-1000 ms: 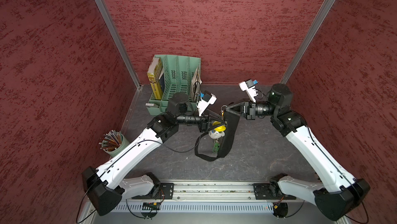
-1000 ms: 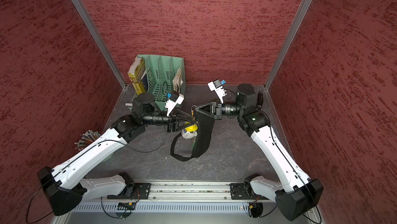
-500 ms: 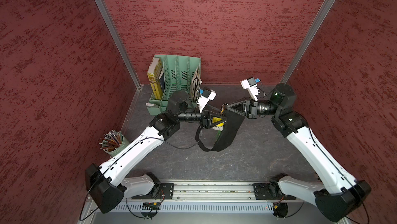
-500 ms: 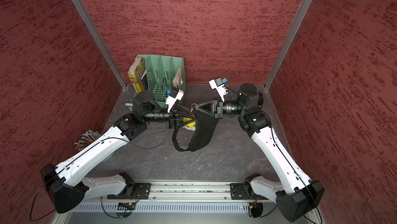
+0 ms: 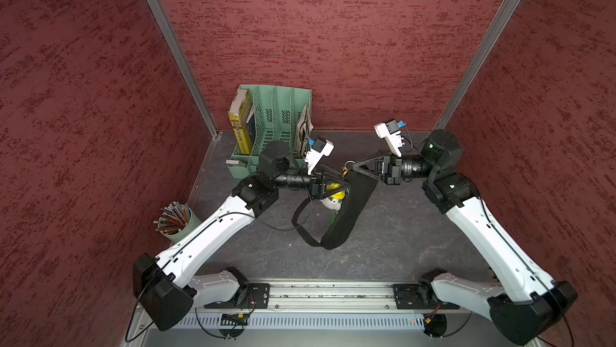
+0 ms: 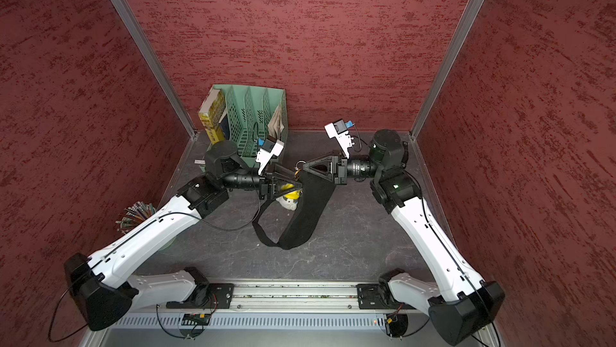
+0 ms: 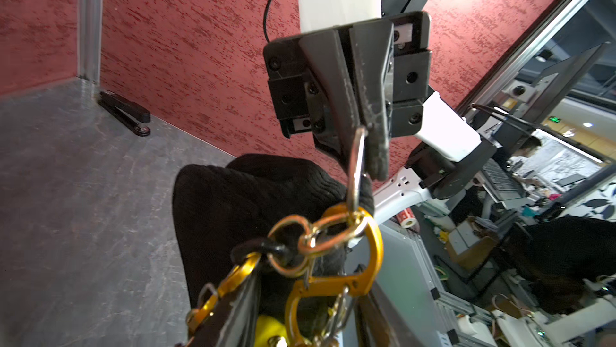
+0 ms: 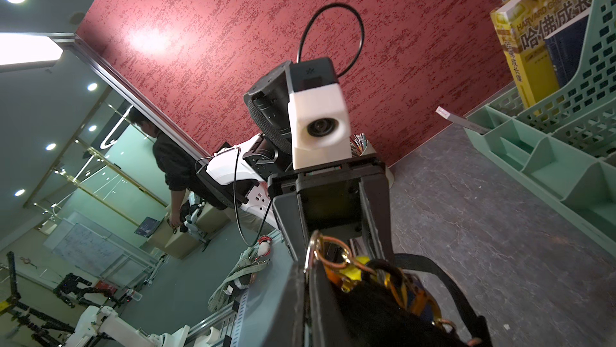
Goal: Remove the decoration from the bag
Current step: Remove the decoration item from the bag.
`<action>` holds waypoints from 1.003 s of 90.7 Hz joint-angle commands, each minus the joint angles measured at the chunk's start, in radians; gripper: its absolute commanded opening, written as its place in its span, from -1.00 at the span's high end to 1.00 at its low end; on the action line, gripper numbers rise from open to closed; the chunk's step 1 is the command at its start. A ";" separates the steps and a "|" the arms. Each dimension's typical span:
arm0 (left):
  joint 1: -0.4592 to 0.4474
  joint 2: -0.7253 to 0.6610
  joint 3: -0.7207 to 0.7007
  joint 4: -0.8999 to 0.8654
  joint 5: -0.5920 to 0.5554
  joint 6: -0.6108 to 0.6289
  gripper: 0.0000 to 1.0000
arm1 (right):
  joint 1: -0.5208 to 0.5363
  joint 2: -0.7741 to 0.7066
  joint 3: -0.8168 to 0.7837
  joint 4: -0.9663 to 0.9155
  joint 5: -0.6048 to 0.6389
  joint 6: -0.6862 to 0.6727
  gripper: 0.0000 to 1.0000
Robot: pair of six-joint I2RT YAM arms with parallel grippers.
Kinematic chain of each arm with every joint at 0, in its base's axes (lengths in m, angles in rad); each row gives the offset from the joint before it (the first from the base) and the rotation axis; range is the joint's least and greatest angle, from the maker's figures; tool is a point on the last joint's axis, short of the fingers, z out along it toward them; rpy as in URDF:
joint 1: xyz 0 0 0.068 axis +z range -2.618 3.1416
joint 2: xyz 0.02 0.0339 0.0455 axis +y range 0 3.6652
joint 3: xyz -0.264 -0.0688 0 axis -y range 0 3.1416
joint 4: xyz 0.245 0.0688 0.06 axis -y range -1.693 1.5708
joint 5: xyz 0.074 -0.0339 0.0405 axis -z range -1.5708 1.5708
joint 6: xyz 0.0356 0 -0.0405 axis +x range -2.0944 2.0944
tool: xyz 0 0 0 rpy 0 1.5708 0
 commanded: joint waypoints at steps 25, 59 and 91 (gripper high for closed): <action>0.006 -0.039 -0.021 0.106 0.109 -0.081 0.23 | 0.008 -0.006 0.021 0.059 -0.046 -0.043 1.00; 0.014 -0.029 -0.042 0.235 0.132 -0.190 0.32 | 0.008 -0.018 0.012 0.061 -0.061 -0.058 1.00; 0.034 -0.030 -0.040 0.247 0.141 -0.224 0.41 | 0.008 -0.015 0.005 0.078 -0.082 -0.066 1.00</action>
